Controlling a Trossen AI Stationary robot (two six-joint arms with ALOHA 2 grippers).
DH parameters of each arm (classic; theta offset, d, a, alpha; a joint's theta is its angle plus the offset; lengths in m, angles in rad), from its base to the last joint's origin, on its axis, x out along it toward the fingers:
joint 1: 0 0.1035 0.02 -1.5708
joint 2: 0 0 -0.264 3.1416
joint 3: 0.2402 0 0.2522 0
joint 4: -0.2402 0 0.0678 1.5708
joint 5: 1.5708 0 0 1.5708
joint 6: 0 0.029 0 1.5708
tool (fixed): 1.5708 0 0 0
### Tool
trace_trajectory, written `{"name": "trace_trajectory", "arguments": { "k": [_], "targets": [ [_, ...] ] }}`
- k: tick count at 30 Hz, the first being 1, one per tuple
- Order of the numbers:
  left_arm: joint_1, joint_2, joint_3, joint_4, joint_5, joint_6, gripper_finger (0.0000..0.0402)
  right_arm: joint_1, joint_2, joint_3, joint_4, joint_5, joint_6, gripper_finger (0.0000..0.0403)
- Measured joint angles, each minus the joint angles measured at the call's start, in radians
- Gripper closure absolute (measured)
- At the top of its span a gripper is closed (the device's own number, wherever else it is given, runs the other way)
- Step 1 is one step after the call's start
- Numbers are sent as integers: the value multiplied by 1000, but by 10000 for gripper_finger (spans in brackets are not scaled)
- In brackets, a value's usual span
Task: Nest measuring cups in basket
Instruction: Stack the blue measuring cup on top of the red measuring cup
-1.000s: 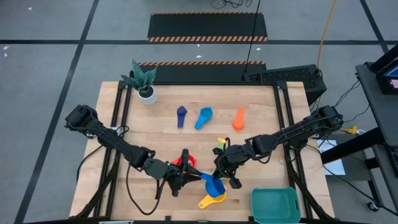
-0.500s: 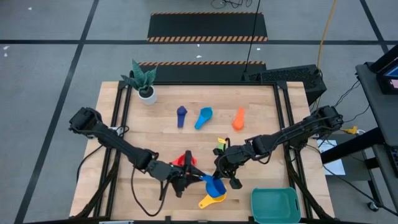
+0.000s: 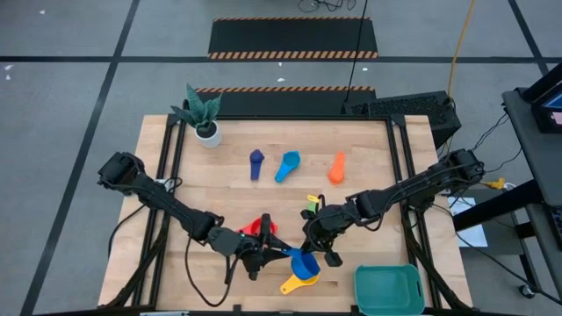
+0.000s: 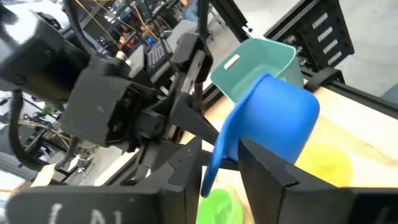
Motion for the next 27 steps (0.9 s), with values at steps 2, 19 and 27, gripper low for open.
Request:
{"name": "trace_trajectory", "arguments": {
  "k": [2, 19, 27],
  "targets": [
    [2, -2, 0, -3, 0, -3, 322, 0, 0, 0, 1, 0, 0, 399],
    [-37, -8, 0, -68, -93, 28, 395, 0, 0, 0, 13, 33, -27, 348],
    [-158, -34, 0, -169, -237, 23, 397, 0, -34, 0, -18, 173, -11, 267]
  ]
}}
